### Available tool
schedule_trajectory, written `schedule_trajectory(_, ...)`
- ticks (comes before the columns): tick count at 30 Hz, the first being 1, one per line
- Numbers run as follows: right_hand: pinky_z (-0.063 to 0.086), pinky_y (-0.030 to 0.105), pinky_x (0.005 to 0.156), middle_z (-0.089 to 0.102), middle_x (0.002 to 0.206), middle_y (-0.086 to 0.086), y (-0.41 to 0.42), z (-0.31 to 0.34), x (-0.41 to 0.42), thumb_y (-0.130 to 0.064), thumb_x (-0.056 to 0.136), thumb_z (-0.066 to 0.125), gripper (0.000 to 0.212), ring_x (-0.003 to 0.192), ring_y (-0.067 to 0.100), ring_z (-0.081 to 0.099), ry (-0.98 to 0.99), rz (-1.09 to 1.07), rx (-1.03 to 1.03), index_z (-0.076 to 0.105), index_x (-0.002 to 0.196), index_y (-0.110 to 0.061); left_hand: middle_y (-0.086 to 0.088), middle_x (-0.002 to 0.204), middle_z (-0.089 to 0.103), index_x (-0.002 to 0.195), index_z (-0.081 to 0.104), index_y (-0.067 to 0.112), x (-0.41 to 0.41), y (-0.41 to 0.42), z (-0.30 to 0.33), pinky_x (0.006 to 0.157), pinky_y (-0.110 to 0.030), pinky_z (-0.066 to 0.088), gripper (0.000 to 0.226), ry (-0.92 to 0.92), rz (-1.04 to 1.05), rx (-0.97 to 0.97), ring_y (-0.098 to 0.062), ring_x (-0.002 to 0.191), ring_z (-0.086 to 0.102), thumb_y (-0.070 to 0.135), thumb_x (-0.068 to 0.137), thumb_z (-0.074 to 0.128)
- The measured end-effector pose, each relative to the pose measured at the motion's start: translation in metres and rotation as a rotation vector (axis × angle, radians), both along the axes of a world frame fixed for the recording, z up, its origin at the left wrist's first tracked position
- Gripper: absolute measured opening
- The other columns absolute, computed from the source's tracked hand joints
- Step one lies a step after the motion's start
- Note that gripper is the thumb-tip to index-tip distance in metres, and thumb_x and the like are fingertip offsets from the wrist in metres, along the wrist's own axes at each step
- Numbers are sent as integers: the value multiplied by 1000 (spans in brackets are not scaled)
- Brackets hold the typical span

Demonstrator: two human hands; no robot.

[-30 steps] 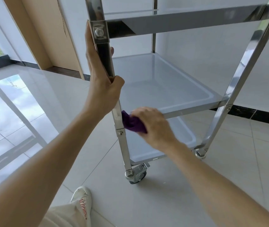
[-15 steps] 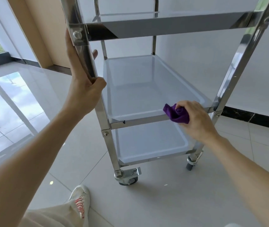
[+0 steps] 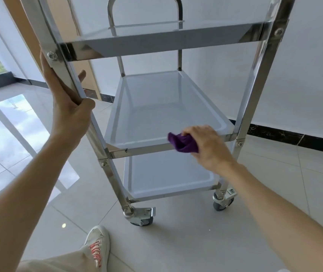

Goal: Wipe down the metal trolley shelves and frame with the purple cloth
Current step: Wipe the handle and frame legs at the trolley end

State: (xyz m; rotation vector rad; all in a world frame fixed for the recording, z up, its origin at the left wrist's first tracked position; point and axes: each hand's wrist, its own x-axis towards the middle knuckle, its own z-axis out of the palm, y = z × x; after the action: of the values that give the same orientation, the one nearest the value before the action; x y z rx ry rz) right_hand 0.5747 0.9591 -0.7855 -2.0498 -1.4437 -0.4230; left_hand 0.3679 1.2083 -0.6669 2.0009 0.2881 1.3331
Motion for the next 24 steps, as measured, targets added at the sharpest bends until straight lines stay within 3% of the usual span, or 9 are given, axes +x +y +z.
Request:
schedule_trajectory(5,47,43,88,61,111,1,-30,1,23,-7,78,79,48,106,26,51,105,-92,-10,53,117,-16,-5,155,29,152,2,34,-3,-13,4,85,-22,55,101,15,91,32,-9,131,48,-8,78,57)
schedule_trajectory(9,48,40,89,57,111,-7,-31,-2,16,-9,79,79,49,105,23,51,224,-93,90,53,119,-21,6,141,43,144,24,17,-11,-34,20,93,-10,45,73,-92,253,147,7,119,50,15,87,69)
schedule_trajectory(11,49,37,91,56,114,-9,-35,-2,11,-12,80,79,52,108,20,53,314,-71,160,50,119,-30,-6,137,45,136,34,15,-14,-46,35,102,-12,36,56,-145,412,201,-4,121,46,26,90,63)
schedule_trajectory(13,50,37,92,58,116,-10,-36,3,5,-13,81,79,52,108,16,55,359,-37,209,49,118,-35,-14,126,46,128,40,11,-11,-65,50,105,-13,30,44,-202,479,367,-15,118,44,21,89,58)
schedule_trajectory(15,50,33,92,57,114,-18,-40,13,-1,-15,81,79,50,109,11,55,363,-8,278,50,116,-38,-24,118,51,120,53,2,2,-86,61,107,-35,38,35,-246,409,629,-27,117,47,6,86,57)
schedule_trajectory(17,50,30,92,57,115,-22,-46,30,-4,-12,81,79,51,110,10,55,323,-2,372,50,115,-37,-27,120,53,115,62,-4,23,-106,70,98,-50,43,31,-173,317,799,-35,117,50,3,85,59)
schedule_trajectory(21,48,25,91,52,118,-15,-59,76,0,-13,83,77,49,109,16,54,128,-39,608,48,120,-26,-10,140,46,133,51,11,73,-140,88,107,-40,37,43,160,193,814,-26,128,43,22,91,57)
schedule_trajectory(24,50,41,92,49,118,-10,-66,117,12,-22,85,75,45,110,24,52,114,-131,815,46,120,-26,-1,145,42,140,42,19,108,-151,97,108,-41,33,51,276,188,852,-24,129,41,28,92,56)
